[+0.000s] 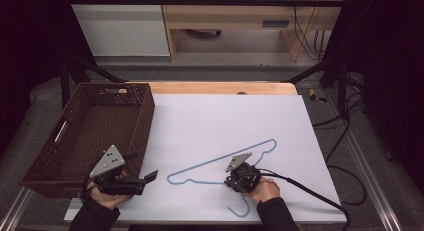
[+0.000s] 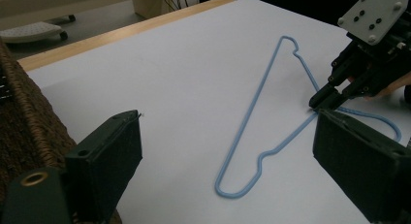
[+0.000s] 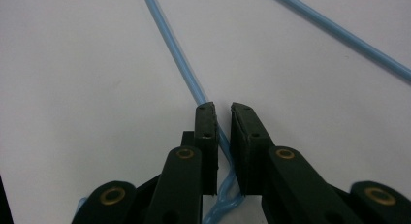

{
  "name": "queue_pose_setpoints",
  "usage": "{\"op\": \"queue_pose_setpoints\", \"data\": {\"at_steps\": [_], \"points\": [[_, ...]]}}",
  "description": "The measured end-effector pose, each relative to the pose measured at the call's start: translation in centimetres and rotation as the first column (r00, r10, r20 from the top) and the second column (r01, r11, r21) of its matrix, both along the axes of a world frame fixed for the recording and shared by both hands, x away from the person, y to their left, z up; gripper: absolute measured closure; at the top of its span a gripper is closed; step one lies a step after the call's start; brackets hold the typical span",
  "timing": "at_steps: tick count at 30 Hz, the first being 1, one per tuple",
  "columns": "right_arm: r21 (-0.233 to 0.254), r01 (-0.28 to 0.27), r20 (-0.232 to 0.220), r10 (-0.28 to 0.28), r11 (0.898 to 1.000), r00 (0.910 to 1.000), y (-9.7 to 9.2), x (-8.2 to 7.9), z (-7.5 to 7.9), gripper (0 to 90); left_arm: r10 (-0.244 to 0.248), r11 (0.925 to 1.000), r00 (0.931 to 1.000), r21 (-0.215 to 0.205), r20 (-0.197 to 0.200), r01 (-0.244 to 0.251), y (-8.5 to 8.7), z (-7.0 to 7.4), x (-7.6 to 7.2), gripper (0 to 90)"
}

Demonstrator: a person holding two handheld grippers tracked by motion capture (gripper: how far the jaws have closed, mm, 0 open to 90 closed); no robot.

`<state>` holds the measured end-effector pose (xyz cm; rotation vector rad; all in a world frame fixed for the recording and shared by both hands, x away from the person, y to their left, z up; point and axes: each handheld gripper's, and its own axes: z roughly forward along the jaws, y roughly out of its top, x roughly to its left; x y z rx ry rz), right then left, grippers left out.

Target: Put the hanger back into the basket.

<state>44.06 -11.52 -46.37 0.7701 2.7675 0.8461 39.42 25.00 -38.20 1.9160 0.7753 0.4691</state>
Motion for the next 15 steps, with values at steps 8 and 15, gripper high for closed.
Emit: {"op": "queue_pose_setpoints", "data": {"at_steps": [8,15], "points": [[0.006,-0.061,0.016,0.061,0.998,0.998,-0.2,0.4,-0.1,81.4,-0.045,0.9982,0.9986,0.039,-0.027,0.046,-1.5,-0.9,0.0,10.8],[0.009,-0.065,0.015,0.065,0.998,0.9978,-0.3,0.4,-0.1,84.0,-0.067,0.9965,0.9972,0.048,-0.033,0.069,-2.2,-0.9,-0.2,11.5]]}}
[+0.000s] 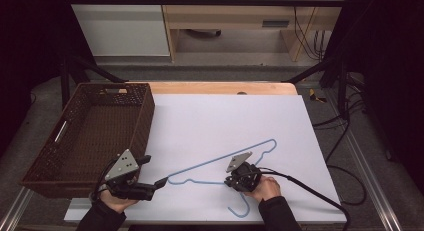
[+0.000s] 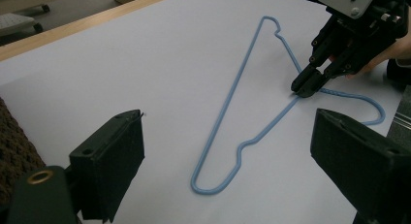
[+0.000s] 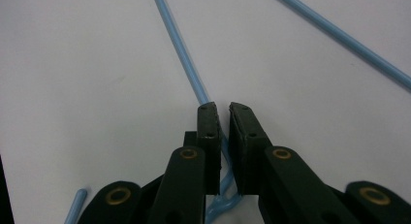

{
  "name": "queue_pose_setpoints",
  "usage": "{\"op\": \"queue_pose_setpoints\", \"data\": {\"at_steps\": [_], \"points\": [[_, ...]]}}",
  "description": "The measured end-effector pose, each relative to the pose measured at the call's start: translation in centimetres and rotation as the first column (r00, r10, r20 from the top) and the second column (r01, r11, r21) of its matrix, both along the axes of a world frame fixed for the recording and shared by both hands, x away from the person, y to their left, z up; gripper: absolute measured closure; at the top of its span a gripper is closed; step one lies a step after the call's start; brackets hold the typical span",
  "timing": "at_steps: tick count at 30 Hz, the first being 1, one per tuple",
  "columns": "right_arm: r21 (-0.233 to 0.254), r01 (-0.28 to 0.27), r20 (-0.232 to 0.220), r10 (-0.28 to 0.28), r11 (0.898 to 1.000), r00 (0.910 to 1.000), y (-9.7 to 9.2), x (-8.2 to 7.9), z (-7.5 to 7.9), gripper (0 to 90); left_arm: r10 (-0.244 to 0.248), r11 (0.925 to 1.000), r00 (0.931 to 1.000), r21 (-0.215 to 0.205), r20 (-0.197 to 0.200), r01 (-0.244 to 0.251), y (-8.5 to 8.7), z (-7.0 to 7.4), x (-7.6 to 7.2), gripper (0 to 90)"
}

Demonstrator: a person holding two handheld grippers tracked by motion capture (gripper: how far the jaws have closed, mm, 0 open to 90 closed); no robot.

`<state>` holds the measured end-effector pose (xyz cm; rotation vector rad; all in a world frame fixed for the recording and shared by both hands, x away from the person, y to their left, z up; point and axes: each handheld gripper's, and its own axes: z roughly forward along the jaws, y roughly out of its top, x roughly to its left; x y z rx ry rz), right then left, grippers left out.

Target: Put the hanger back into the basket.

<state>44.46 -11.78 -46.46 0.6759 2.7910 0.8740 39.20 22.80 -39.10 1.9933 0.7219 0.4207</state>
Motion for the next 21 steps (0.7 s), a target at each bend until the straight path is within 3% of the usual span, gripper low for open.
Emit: {"op": "queue_pose_setpoints", "data": {"at_steps": [6,12,16,19,21], "points": [[0.0,-0.023,-0.006,0.023,1.0,0.9997,-0.3,0.1,0.3,85.9,-0.024,0.9996,0.9997,0.015,-0.01,0.024,-0.8,-0.2,0.0,12.0],[0.017,-0.011,-0.007,0.011,1.0,0.9999,-0.6,0.1,0.9,87.6,-0.071,0.9946,0.9972,0.075,-0.025,0.073,-3.1,-1.0,-0.1,12.6],[0.015,-0.015,-0.022,0.015,1.0,0.9996,-0.6,0.1,0.8,90.0,-0.088,0.9916,0.9956,0.092,-0.033,0.091,-3.8,-1.5,-0.2,13.0],[0.056,-0.016,-0.014,0.017,0.998,0.9998,-0.8,0.0,1.4,90.0,-0.093,0.9894,0.9945,0.107,-0.048,0.098,-4.2,-2.0,-0.1,13.3],[0.052,-0.011,-0.006,0.011,0.999,0.9999,-0.8,0.0,1.5,90.0,-0.096,0.9887,0.994,0.111,-0.053,0.101,-4.3,-2.2,-0.1,13.4]]}}
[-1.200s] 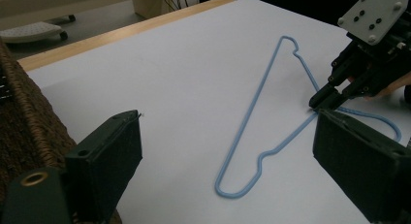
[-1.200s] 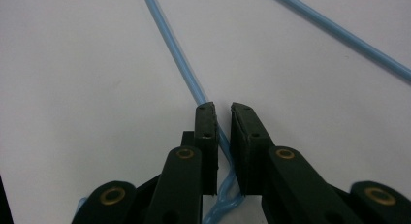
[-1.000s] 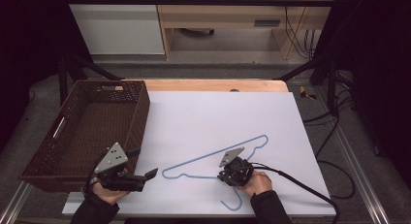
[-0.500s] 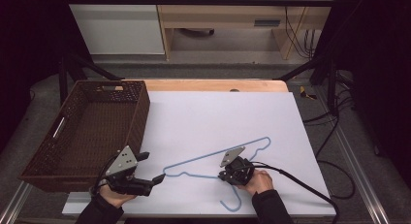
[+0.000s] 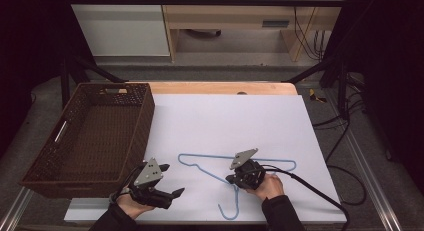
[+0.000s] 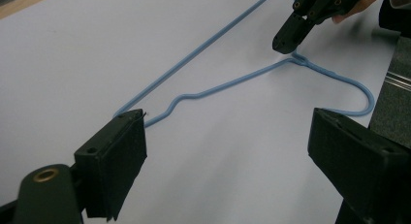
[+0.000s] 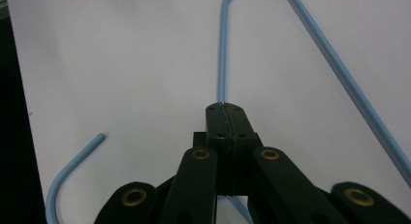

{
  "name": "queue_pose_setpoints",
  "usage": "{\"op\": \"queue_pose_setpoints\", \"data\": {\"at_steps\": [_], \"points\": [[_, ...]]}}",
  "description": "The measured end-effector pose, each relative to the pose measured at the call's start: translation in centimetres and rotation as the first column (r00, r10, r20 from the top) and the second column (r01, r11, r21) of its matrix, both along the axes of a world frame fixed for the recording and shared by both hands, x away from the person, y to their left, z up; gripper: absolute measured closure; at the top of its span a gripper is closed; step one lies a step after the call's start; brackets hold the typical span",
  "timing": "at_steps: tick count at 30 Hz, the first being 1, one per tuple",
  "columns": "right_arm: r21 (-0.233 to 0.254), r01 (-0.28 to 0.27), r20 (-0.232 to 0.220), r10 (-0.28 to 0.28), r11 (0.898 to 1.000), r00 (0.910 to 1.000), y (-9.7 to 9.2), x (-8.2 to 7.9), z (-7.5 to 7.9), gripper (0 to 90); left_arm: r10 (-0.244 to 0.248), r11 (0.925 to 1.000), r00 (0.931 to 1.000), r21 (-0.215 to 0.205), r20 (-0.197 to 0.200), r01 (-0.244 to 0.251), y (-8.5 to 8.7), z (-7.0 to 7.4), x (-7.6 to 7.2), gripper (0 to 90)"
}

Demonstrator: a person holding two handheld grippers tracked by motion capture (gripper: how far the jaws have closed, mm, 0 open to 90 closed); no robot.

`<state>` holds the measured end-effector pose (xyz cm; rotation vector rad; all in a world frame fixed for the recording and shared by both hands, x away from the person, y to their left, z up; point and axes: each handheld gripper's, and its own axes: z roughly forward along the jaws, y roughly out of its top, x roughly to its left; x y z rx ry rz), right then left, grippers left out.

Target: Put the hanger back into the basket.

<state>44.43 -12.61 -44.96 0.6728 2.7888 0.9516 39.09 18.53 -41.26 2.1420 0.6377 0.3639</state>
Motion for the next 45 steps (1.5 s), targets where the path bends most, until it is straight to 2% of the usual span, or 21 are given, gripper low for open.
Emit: {"op": "queue_pose_setpoints", "data": {"at_steps": [2,6,8,9,12,15,25,27,29,31,35,40,43,45], "points": [[-0.012,0.003,0.0,-0.003,1.0,1.0,0.2,0.0,-0.4,90.0,-0.001,1.0,1.0,0.002,0.001,0.001,0.0,0.0,0.0,13.5],[0.005,0.013,-0.004,-0.013,1.0,0.9999,0.7,0.2,-1.3,89.5,0.003,1.0,1.0,-0.002,0.004,-0.003,0.1,0.1,0.0,13.8],[0.006,0.033,0.004,-0.033,0.999,0.9995,0.9,0.1,-1.5,85.4,0.008,0.9999,1.0,-0.008,0.004,-0.008,0.2,0.0,0.0,13.8],[-0.01,0.036,-0.001,-0.036,0.999,0.9993,1.0,0.1,-1.8,83.5,0.008,0.9999,1.0,-0.01,0.001,-0.008,0.3,0.0,0.0,13.9],[-0.013,0.03,0.01,-0.03,0.999,0.9995,1.0,0.1,-1.8,83.3,0.009,0.9999,1.0,-0.013,-0.001,-0.009,0.4,0.0,0.0,13.9],[-0.017,0.05,0.004,-0.05,0.999,0.9987,1.2,0.0,-1.8,83.6,0.013,0.9998,0.9999,-0.016,-0.003,-0.013,0.5,0.1,0.1,13.9],[-0.041,0.054,-0.003,-0.054,0.998,0.9985,1.4,0.1,-1.5,87.3,0.015,0.9997,0.9999,-0.02,0.0,-0.015,0.6,0.1,0.1,14.2],[-0.003,0.043,-0.014,-0.043,0.999,0.999,1.1,0.0,-0.9,87.4,0.015,0.9997,0.9999,-0.018,0.0,-0.015,0.6,0.1,0.2,14.4],[0.01,0.042,-0.015,-0.042,0.999,0.999,1.0,0.0,-0.6,87.4,0.016,0.9997,0.9999,-0.016,0.003,-0.016,0.5,0.1,0.2,14.4],[0.052,0.029,-0.027,-0.027,0.998,0.9993,0.7,-0.2,0.3,87.4,0.016,0.9998,0.9998,-0.009,0.007,-0.016,0.4,0.1,0.2,14.7],[0.088,0.007,-0.044,-0.003,0.996,0.999,0.6,-0.4,0.8,87.4,0.012,0.9998,0.9997,0.017,0.023,-0.012,-0.2,0.1,0.5,15.3],[0.088,-0.002,-0.066,0.008,0.996,0.9978,0.6,-0.5,1.0,87.4,-0.012,0.9962,0.9992,0.087,0.038,0.008,-2.1,-0.6,1.1,16.0],[0.093,-0.01,-0.072,0.017,0.996,0.9973,0.6,-0.5,1.0,87.4,-0.041,0.99,0.9985,0.136,0.037,0.036,-3.7,-1.3,1.7,16.5],[0.106,-0.011,-0.075,0.019,0.994,0.997,0.6,-0.5,1.1,87.4,-0.066,0.9828,0.9969,0.175,0.042,0.058,-4.8,-1.6,2.0,17.1]]}}
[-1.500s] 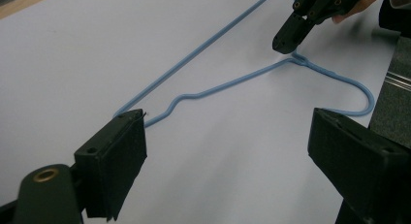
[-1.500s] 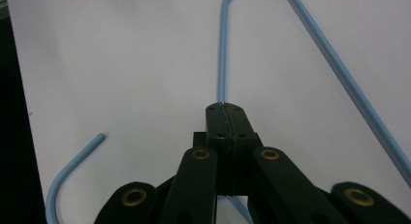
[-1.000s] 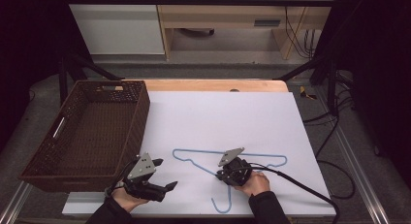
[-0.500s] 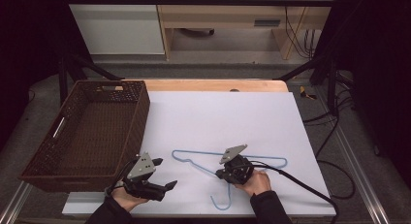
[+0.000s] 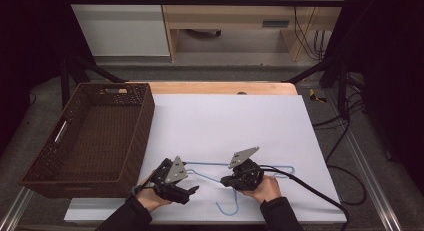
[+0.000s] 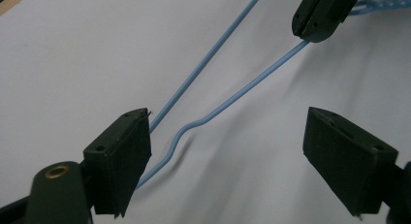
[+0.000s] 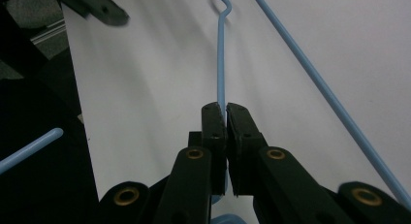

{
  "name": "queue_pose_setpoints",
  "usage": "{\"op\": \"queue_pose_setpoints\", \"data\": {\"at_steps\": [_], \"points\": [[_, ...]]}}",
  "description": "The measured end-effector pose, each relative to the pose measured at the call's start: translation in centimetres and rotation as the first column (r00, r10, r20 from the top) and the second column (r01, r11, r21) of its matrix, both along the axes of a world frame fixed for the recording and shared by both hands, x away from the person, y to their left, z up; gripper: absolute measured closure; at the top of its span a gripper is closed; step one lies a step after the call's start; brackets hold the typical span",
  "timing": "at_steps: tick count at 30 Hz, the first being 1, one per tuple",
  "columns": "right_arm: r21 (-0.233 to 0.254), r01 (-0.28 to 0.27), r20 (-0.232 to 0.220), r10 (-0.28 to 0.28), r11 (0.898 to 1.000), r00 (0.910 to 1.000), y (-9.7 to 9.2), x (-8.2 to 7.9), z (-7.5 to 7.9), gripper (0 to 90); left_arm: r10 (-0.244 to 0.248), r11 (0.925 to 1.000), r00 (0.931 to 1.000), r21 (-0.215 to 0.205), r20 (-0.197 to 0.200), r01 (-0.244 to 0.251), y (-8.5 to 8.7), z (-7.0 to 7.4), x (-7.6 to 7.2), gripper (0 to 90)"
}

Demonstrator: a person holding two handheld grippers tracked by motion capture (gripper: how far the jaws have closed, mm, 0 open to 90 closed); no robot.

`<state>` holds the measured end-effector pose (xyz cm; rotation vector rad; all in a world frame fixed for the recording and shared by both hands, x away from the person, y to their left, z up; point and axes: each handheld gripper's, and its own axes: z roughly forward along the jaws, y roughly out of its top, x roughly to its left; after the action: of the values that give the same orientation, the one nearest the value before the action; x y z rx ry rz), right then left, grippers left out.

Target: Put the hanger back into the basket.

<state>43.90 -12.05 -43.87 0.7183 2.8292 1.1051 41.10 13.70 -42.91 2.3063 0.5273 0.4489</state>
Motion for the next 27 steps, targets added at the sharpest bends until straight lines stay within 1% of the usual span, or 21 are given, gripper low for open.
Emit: {"op": "queue_pose_setpoints", "data": {"at_steps": [1,2,3,4,5,6,8,9,10,13,14,15,17,20,21,23,25,26,27], "points": [[0.0,0.0,0.0,0.0,1.0,1.0,0.0,0.0,0.0,87.4,-0.011,0.9998,0.9999,0.019,0.007,0.011,-0.5,-0.2,0.1,17.1],[-0.002,0.001,0.002,-0.001,1.0,1.0,0.0,0.0,0.1,87.4,-0.031,0.9982,0.9993,0.051,0.019,0.03,-1.5,-0.6,0.3,18.1],[-0.002,0.001,0.002,-0.001,1.0,1.0,0.0,0.0,0.1,87.4,-0.031,0.9982,0.9993,0.051,0.019,0.03,-1.5,-0.6,0.3,19.1],[0.002,-0.001,0.004,0.001,1.0,1.0,0.0,0.0,0.1,87.4,-0.047,0.9956,0.9983,0.083,0.035,0.044,-2.2,-0.9,0.5,20.3],[0.002,-0.001,0.004,0.001,1.0,1.0,0.0,0.0,0.1,87.4,-0.047,0.9956,0.9983,0.083,0.035,0.044,-2.2,-0.9,0.5,21.5],[0.006,-0.004,0.001,0.004,1.0,1.0,0.0,0.0,0.2,87.3,-0.054,0.9942,0.9978,0.096,0.04,0.05,-2.6,-1.1,0.6,21.5],[0.005,-0.001,0.003,0.001,1.0,1.0,0.0,-0.1,0.2,87.4,-0.074,0.9913,0.996,0.112,0.05,0.068,-3.1,-1.4,0.6,26.7],[0.005,-0.001,0.003,0.001,1.0,1.0,0.0,-0.1,0.2,87.4,-0.085,0.989,0.9949,0.125,0.054,0.078,-3.4,-1.5,0.6,26.7],[0.006,-0.005,0.005,0.005,1.0,1.0,0.0,-0.1,0.3,87.3,-0.096,0.9857,0.993,0.146,0.069,0.085,-3.8,-1.7,0.6,28.3],[0.01,-0.003,0.001,0.003,1.0,1.0,0.0,-0.1,0.3,87.3,-0.112,0.9833,0.9906,0.153,0.08,0.098,-4.6,-2.0,0.5,34.9],[0.016,-0.008,-0.001,0.008,1.0,1.0,0.0,-0.1,0.4,87.3,-0.118,0.9821,0.9891,0.157,0.088,0.103,-4.9,-2.1,0.5,39.8],[0.016,-0.008,-0.001,0.008,1.0,1.0,0.0,-0.1,0.4,87.3,-0.128,0.9799,0.9871,0.166,0.096,0.111,-5.1,-2.1,0.4,39.8],[0.012,-0.008,0.001,0.008,1.0,1.0,0.0,-0.2,0.5,87.3,-0.139,0.9785,0.9846,0.167,0.106,0.121,-5.4,-2.2,0.3,44.4],[0.021,-0.012,0.001,0.012,1.0,0.9999,0.0,-0.2,0.6,87.3,-0.158,0.9738,0.9799,0.184,0.122,0.134,-5.7,-2.3,0.1,52.5],[0.021,-0.012,0.001,0.012,1.0,0.9999,0.0,-0.2,0.6,87.3,-0.163,0.9725,0.9783,0.188,0.128,0.138,-5.8,-2.4,0.0,52.5],[0.023,-0.012,0.003,0.011,1.0,0.9999,0.0,-0.2,0.6,87.3,-0.171,0.9689,0.976,0.203,0.135,0.141,-5.9,-2.5,-0.1,56.4],[0.019,-0.011,-0.001,0.011,1.0,0.9999,0.0,-0.2,0.7,87.3,-0.178,0.9657,0.973,0.216,0.147,0.144,-6.0,-2.6,-0.2,61.1],[0.016,-0.009,-0.003,0.009,1.0,1.0,0.0,-0.3,0.7,87.3,-0.18,0.9641,0.9712,0.224,0.156,0.143,-6.0,-2.7,-0.3,65.1],[0.016,-0.009,-0.003,0.009,1.0,1.0,0.0,-0.3,0.7,87.3,-0.181,0.9634,0.9692,0.228,0.167,0.14,-6.1,-2.7,-0.4,65.1]]}}
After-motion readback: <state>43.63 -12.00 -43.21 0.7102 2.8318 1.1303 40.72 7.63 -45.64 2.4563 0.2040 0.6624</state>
